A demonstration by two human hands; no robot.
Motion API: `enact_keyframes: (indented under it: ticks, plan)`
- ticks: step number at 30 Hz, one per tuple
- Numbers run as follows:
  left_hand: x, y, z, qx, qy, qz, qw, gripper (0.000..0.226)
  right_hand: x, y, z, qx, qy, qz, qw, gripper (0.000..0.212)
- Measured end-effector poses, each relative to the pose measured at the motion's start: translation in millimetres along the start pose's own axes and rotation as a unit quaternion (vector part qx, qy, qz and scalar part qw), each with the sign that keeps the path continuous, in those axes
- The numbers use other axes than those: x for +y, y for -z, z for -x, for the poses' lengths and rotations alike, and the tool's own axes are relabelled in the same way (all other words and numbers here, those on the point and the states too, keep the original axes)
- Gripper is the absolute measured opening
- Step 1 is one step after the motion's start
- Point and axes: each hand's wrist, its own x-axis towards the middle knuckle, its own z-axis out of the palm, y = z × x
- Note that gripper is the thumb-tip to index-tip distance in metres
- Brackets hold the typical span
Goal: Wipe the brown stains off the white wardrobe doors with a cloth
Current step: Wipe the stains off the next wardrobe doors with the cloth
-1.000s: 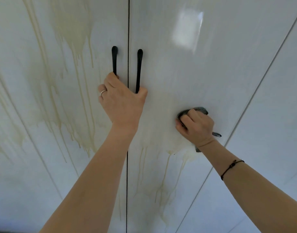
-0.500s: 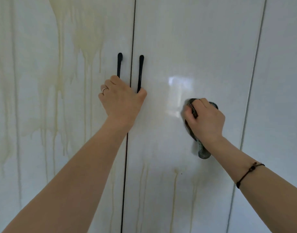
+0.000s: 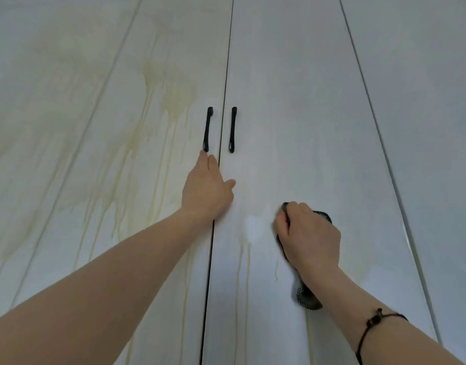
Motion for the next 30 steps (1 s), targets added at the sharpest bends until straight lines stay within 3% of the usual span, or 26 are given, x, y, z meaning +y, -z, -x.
enact_keyframes:
  ticks: [4, 8, 10, 14, 17, 23, 25, 30]
  plan:
    - [-14, 0, 1, -0.008, -0.042, 0.004, 0.999, 0.052, 1, -1, -22, -0.013, 0.065, 0.051, 0.996, 0.031]
    - [-33, 7, 3, -0.079, -0.110, -0.065, 0.989, 0.063, -29, -15, -39, 0.029, -0.029, 0.028, 0.999, 0.033]
    - [-37, 9, 5, -0.101, -0.119, -0.087, 0.984, 0.071, -55, -24, -53, 0.034, -0.036, 0.015, 0.999, 0.031]
    - [-40, 22, 1, -0.123, -0.138, -0.120, 0.975, 0.079, -101, -28, -54, 0.007, 0.043, 0.014, 0.999, 0.025]
    - [-36, 21, 6, -0.107, -0.142, -0.160, 0.971, 0.079, -112, -28, -7, -0.010, 0.131, -0.022, 0.991, 0.024]
    - [-33, 15, 17, -0.087, -0.149, -0.192, 0.966, 0.081, -64, -12, 58, -0.052, 0.332, -0.049, 0.941, 0.030]
    - [-34, 19, 13, -0.101, -0.152, -0.194, 0.964, 0.081, -52, -12, 31, -0.042, 0.305, -0.007, 0.952, 0.028]
    - [-36, 23, 10, -0.129, -0.150, -0.213, 0.957, 0.078, -61, -24, -48, 0.028, 0.082, 0.004, 0.996, 0.032]
